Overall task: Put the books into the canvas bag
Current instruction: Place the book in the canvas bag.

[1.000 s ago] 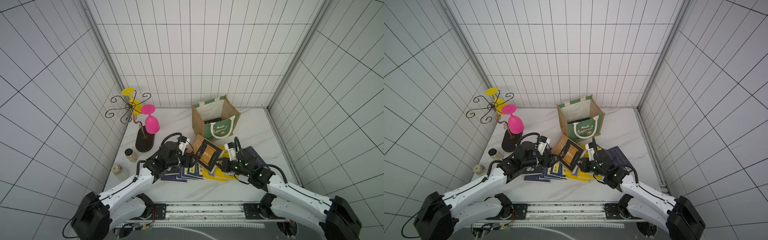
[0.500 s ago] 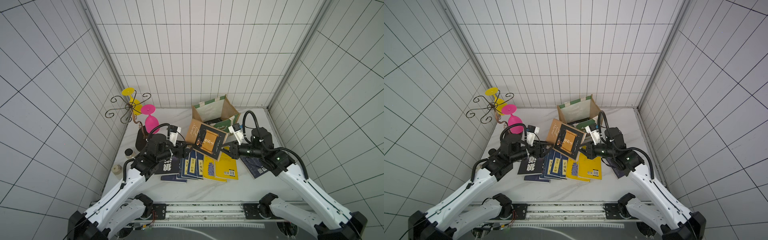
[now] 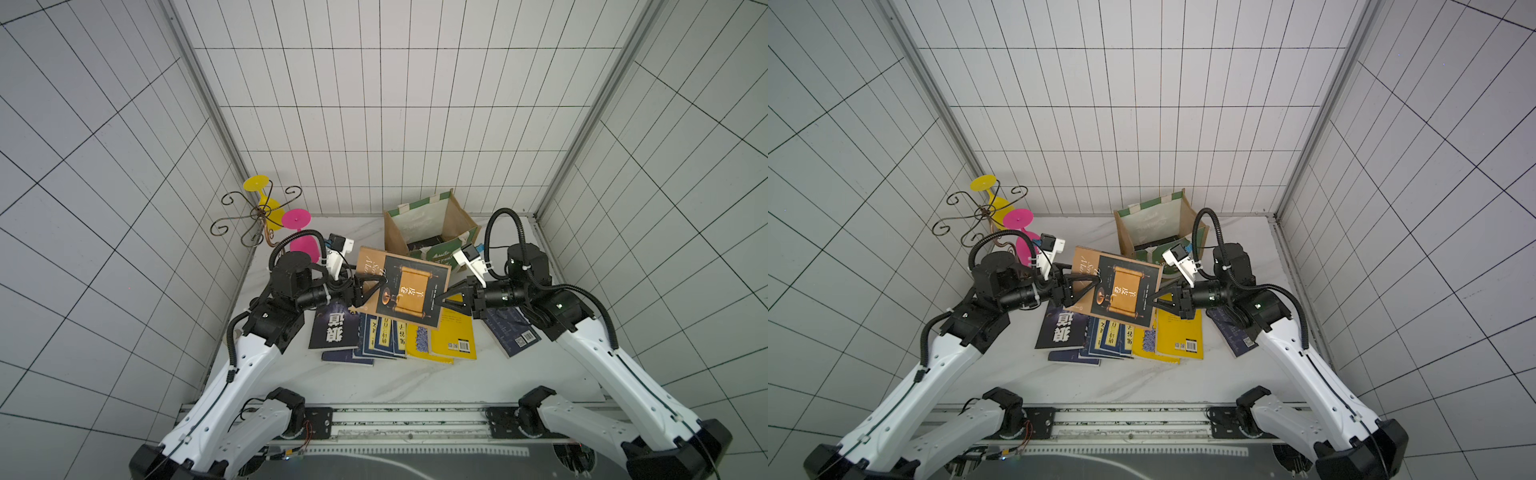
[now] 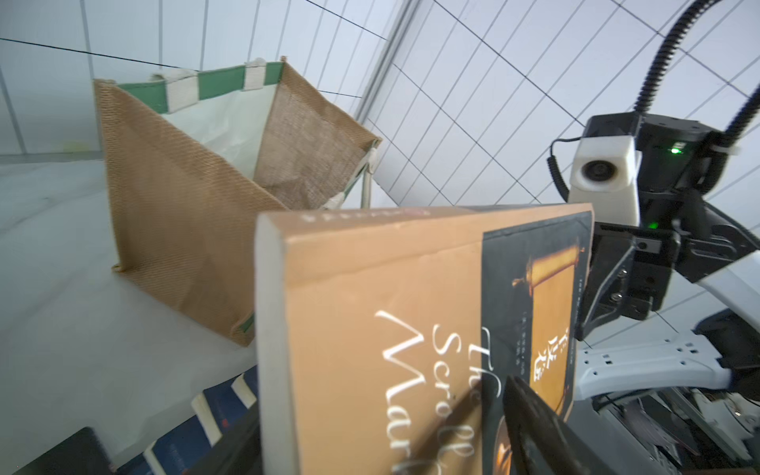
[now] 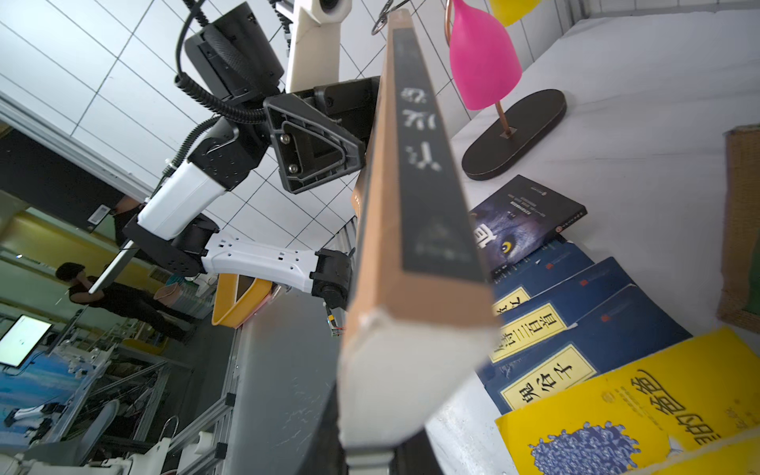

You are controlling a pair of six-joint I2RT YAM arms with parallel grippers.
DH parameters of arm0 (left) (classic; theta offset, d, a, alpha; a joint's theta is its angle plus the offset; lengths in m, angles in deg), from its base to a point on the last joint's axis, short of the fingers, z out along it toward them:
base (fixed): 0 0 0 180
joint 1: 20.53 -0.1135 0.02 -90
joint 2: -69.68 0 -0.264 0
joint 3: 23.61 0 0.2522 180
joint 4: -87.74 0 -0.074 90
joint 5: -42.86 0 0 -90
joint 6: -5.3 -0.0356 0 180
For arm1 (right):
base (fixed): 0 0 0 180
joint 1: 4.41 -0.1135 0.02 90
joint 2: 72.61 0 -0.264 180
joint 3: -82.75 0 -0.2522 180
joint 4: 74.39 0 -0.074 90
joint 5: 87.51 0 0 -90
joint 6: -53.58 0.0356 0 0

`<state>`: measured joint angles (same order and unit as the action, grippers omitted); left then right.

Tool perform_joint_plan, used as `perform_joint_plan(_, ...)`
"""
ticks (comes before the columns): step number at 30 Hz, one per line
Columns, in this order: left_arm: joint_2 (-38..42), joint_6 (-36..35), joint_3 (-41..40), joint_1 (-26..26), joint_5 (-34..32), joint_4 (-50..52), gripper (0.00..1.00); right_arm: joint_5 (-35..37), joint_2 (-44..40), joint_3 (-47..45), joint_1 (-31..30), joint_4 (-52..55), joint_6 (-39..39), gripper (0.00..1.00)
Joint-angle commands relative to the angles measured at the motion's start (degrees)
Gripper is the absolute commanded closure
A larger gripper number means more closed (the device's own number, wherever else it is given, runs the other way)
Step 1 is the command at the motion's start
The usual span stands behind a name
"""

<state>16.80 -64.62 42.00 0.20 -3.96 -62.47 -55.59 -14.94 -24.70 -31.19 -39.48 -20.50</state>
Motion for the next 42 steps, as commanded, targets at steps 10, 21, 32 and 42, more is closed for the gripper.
perform_joint_plan(10,3.0,4.5,-2.6,-0.1,6.4,-8.5,0.19,-13.4,-1.6,5.5,5.3,-5.6,-1.8,1.0)
perform_joint_plan(21,1.5,9.5,-3.2,-0.3,13.7,-16.4,0.34,-14.2,-1.4,4.5,6.7,-6.6,-1.1,1.0)
perform_joint_plan(32,1.8,9.7,-1.9,-0.2,14.4,-14.5,1.0,-13.9,-2.5,-7.4,9.6,-39.4,20.1,0.81)
perform_joint_plan(42,0.5,18.7,-4.5,-0.1,13.6,-26.2,1.0,-5.5,-3.4,-17.3,5.4,-60.9,35.1,0.48)
